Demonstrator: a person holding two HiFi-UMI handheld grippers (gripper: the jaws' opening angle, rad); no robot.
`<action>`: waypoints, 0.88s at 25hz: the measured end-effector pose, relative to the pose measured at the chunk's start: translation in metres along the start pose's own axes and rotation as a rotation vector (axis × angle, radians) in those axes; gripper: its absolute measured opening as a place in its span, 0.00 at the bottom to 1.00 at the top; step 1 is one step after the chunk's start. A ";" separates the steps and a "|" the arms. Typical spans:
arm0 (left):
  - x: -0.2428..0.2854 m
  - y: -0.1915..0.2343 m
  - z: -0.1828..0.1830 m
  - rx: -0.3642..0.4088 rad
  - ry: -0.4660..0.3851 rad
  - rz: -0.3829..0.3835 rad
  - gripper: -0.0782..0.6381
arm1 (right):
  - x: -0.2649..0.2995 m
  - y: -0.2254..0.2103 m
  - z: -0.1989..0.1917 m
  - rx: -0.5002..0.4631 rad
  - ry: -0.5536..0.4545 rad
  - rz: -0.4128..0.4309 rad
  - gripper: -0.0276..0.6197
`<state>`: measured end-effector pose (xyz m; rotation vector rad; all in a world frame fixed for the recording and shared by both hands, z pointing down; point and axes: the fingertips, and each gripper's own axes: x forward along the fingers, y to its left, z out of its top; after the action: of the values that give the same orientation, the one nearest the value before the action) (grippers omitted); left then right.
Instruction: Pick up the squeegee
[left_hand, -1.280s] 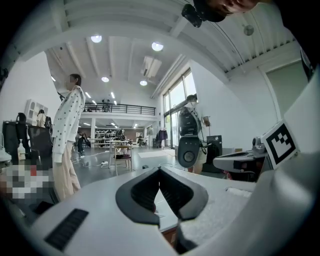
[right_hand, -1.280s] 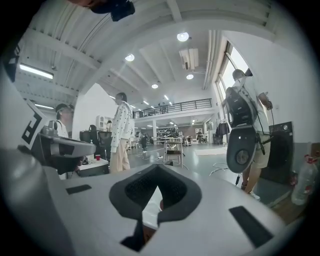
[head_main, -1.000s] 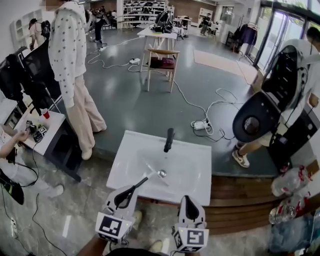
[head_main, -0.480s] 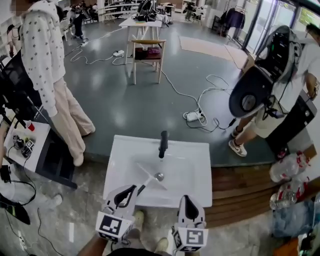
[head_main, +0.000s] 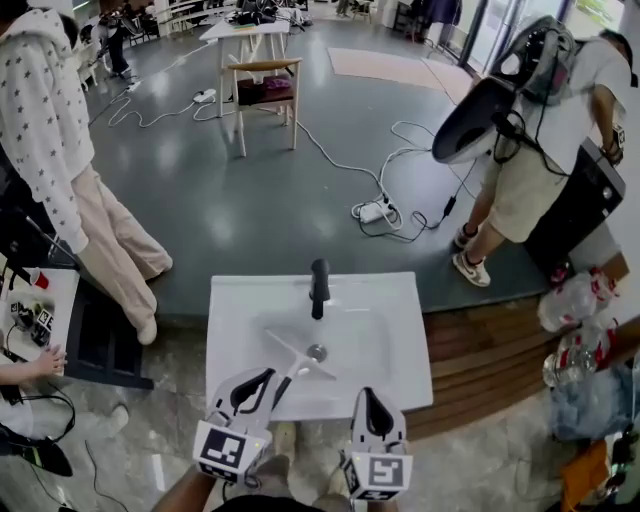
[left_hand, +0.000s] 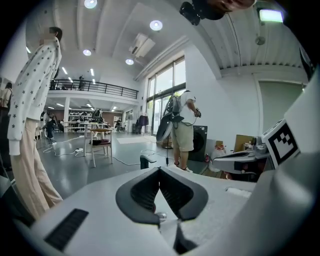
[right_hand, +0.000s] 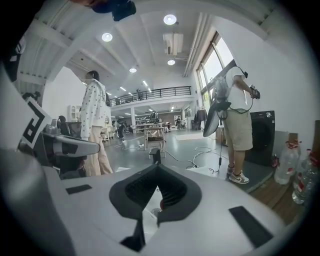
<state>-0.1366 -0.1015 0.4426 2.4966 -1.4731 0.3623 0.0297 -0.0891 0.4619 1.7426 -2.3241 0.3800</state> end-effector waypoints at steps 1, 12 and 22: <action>0.004 0.002 -0.003 -0.002 0.006 -0.008 0.11 | 0.004 0.000 -0.003 0.002 0.003 -0.004 0.04; 0.039 0.020 -0.046 -0.007 0.115 -0.071 0.11 | 0.040 0.005 -0.039 0.031 0.073 -0.033 0.04; 0.068 0.021 -0.087 -0.025 0.202 -0.101 0.11 | 0.055 -0.012 -0.079 0.055 0.139 -0.059 0.04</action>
<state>-0.1317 -0.1403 0.5481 2.4217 -1.2619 0.5562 0.0273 -0.1167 0.5551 1.7452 -2.1805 0.5409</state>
